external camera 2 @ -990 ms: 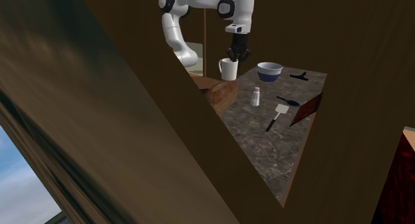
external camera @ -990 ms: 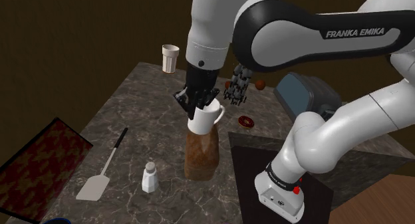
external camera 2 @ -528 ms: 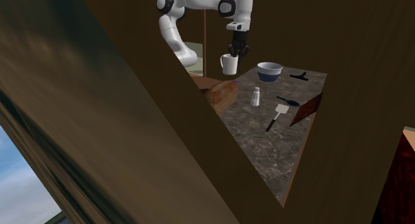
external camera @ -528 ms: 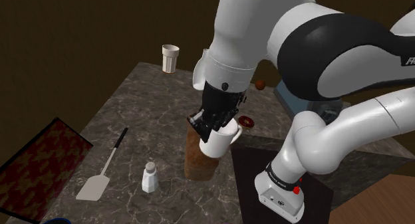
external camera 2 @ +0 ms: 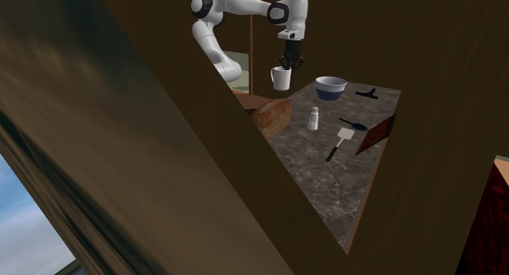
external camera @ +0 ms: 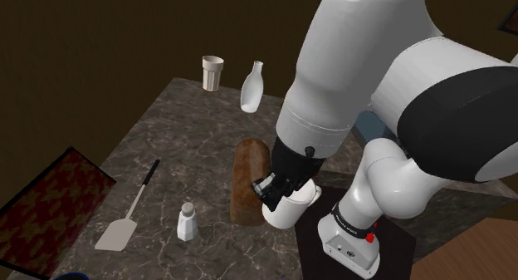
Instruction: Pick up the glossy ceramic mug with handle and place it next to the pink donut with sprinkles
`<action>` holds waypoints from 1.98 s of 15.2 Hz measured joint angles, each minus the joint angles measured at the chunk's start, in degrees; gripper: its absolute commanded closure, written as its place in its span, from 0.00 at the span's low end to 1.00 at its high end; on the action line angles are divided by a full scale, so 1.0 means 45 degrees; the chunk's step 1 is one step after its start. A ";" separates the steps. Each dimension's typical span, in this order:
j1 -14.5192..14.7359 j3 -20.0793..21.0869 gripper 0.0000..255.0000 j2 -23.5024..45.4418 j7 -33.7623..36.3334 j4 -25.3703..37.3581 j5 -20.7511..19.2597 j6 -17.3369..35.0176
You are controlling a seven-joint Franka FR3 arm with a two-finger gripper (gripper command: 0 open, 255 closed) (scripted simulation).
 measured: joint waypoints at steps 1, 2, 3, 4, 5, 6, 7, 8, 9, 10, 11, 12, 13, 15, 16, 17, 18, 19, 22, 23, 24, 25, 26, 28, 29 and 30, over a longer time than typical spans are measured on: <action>0.0017 0.0066 1.00 0.0014 0.0019 -0.0156 0.0046 0.0171; 0.0040 0.0113 1.00 0.0004 0.0022 -0.0326 0.0090 0.0330; 0.0047 0.0196 1.00 0.0051 0.0052 -0.0449 0.0131 0.0506; 0.0060 0.0228 1.00 0.0051 0.0040 -0.0594 0.0162 0.0650; 0.0067 0.0273 1.00 0.0068 0.0036 -0.0737 0.0193 0.0809; 0.0083 0.0295 1.00 0.0056 0.0001 -0.0936 0.0230 0.0991; 0.0083 0.0372 1.00 0.0116 0.0024 -0.1042 0.0262 0.1161; 0.0087 0.0423 1.00 0.0149 0.0019 -0.1181 0.0293 0.1334; 0.0102 0.0481 1.00 0.0170 0.0021 -0.1344 0.0335 0.1519; 0.0108 0.0565 1.00 0.0229 0.0042 -0.1482 0.0378 0.1717; 0.0119 0.0613 1.00 0.0253 0.0036 -0.1626 0.0414 0.1885; 0.0109 0.0666 1.00 0.0312 0.0038 -0.1721 0.0436 0.2042; 0.0101 0.0748 1.00 0.0396 0.0041 -0.1874 0.0471 0.2275; 0.0141 0.0907 1.00 0.0478 0.0081 -0.2184 0.0578 0.2671; 0.0118 0.0989 1.00 0.0586 0.0092 -0.2283 0.0599 0.2879; 0.0117 0.1060 1.00 0.0653 0.0113 -0.2371 0.0630 0.3039; 0.0126 0.1117 1.00 0.0695 0.0111 -0.2511 0.0669 0.3220; 0.0107 0.1200 1.00 0.0800 0.0125 -0.2613 0.0692 0.3425; 0.0068 0.1450 1.00 0.1096 0.0166 -0.2959 0.0780 0.4071; 0.0068 0.1513 1.00 0.1163 0.0164 -0.3096 0.0814 0.4269; 0.0051 0.1605 1.00 0.1274 0.0197 -0.3174 0.0836 0.4461; 0.0014 0.1708 1.00 0.1418 0.0229 -0.3247 0.0845 0.4680; -0.0007 0.1786 1.00 0.1525 0.0247 -0.3334 0.0862 0.4875; -0.0050 0.1914 1.00 0.1707 0.0279 -0.3458 0.0878 0.5181; -0.0050 0.1938 1.00 0.1733 0.0283 -0.3491 0.0889 0.5246; -0.0042 0.1947 1.00 0.1735 0.0281 -0.3516 0.0901 0.5278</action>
